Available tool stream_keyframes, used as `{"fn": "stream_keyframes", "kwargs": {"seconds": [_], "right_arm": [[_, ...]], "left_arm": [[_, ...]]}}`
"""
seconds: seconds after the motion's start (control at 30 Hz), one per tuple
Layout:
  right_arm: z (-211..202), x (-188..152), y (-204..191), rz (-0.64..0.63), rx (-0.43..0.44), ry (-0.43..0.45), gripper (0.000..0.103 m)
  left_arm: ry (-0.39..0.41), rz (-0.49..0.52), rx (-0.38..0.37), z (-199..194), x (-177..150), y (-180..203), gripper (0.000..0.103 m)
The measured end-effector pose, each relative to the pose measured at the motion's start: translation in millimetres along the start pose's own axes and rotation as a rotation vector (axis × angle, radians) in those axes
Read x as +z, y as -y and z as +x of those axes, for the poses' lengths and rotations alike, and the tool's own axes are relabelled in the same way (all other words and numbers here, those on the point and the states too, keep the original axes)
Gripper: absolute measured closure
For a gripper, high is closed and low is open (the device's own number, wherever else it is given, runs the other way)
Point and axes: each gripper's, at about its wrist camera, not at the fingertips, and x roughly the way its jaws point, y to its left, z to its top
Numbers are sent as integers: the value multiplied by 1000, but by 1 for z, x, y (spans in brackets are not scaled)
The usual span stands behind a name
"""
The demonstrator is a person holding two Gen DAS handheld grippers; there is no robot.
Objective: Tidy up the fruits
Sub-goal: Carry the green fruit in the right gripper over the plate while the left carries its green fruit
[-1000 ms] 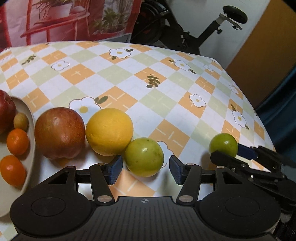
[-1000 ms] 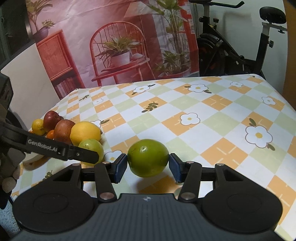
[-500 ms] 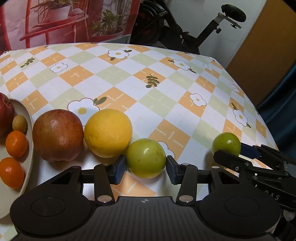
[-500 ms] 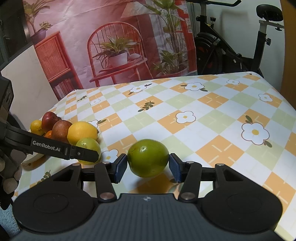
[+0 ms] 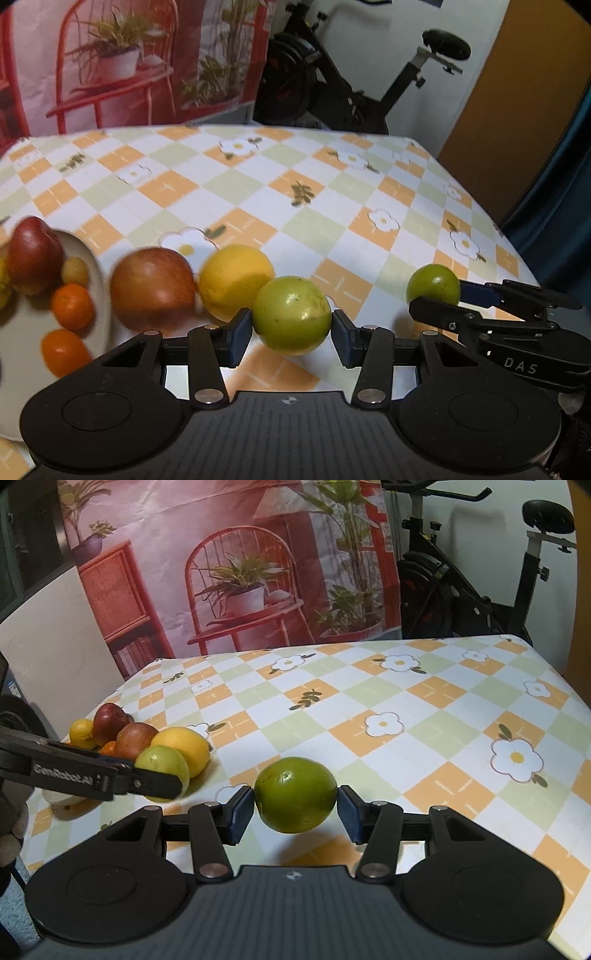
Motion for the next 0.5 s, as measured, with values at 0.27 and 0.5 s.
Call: {"fn": "stream_keyframes", "kwargs": {"seconds": [0.27,0.5], "right_arm": [[10,16,-32,-66,50,0,50],[30,36,-82,-159,128,2,50]], "left_arm": [[95,-52,67,-41,4,-38,54],[131,-113,143,-74,1,-92,54]]}}
